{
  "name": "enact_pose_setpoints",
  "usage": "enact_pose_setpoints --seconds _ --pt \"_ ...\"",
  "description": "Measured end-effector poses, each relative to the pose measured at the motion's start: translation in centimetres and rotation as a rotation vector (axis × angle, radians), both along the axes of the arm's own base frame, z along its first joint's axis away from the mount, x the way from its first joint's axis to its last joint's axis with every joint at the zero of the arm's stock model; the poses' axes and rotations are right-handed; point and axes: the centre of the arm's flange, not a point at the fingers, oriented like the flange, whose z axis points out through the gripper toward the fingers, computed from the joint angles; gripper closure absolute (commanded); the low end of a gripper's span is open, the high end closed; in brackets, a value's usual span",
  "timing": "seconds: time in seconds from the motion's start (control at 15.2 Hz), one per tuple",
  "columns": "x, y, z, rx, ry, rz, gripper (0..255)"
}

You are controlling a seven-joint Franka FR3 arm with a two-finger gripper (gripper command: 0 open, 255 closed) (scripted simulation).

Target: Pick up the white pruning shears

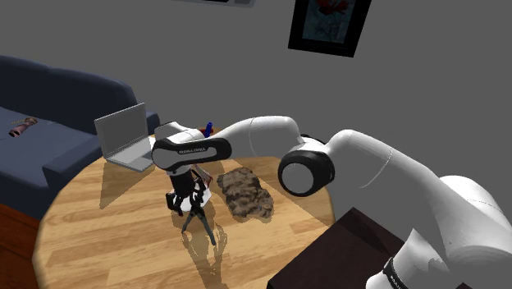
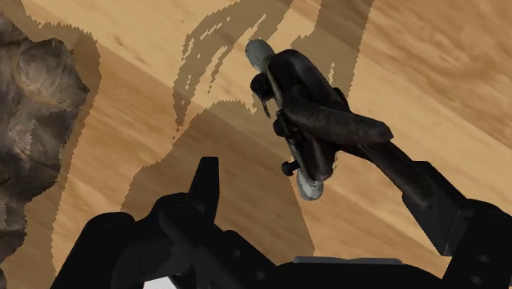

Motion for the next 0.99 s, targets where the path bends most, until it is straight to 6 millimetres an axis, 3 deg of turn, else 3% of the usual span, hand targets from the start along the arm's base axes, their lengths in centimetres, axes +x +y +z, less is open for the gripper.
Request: enact_pose_setpoints --seconds 0.13,0.2,0.99 --pt "-0.03 -0.03 -0.89 0.0 0.0 0.0 0" --pt "-0.03 0.0 -1.09 0.0 0.0 0.0 255" --pt "-0.02 0.02 -0.6 0.0 0.0 0.0 255"
